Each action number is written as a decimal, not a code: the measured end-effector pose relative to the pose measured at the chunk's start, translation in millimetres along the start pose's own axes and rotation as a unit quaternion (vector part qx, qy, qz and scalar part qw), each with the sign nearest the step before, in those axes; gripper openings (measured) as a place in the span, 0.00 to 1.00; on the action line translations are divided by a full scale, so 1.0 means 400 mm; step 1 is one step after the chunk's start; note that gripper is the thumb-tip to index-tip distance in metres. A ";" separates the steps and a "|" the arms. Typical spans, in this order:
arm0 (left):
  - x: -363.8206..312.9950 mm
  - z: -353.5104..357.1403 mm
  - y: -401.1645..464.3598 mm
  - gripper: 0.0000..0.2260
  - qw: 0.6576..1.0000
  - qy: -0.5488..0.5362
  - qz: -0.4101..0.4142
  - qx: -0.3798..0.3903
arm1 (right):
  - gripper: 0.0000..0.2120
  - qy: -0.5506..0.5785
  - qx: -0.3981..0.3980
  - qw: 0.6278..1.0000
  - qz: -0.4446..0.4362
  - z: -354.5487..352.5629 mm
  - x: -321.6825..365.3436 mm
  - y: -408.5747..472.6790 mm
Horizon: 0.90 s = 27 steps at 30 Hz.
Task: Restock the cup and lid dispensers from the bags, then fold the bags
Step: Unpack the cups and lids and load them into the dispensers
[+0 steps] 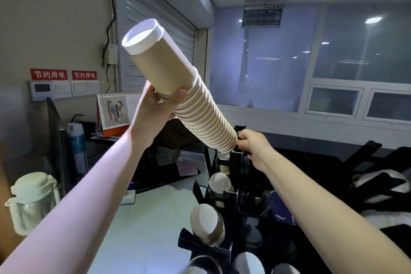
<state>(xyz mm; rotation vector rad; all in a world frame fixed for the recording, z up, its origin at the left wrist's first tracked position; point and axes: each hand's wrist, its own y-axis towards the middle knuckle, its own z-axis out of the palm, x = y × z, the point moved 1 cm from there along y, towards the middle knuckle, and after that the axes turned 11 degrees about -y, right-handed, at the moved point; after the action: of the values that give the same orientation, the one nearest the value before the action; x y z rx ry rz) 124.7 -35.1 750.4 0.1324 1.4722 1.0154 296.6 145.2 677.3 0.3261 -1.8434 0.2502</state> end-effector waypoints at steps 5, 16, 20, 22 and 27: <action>0.002 0.049 0.030 0.23 0.998 0.057 0.033 0.013 | 0.15 0.016 0.002 1.000 0.021 -0.004 -0.019 0.023; 0.059 0.130 0.074 0.31 0.991 0.114 0.004 0.068 | 0.18 0.016 -0.003 0.996 0.082 0.002 -0.056 0.054; 0.143 0.131 0.047 0.35 0.978 0.162 -0.046 0.123 | 0.17 0.003 0.011 0.998 0.065 0.001 -0.060 0.060; 0.184 0.136 0.026 0.37 0.974 0.181 -0.055 0.121 | 0.21 -0.004 0.015 0.999 0.051 0.004 -0.062 0.055; 0.228 0.139 0.026 0.33 0.979 0.163 -0.058 0.105 | 0.14 -0.025 0.004 1.000 0.013 -0.004 -0.068 0.027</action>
<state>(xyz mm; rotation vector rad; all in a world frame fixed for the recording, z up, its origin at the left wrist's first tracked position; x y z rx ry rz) 147.5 55.8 698.0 0.0299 1.8642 0.8108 301.6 158.5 651.6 0.3169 -1.8973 0.2702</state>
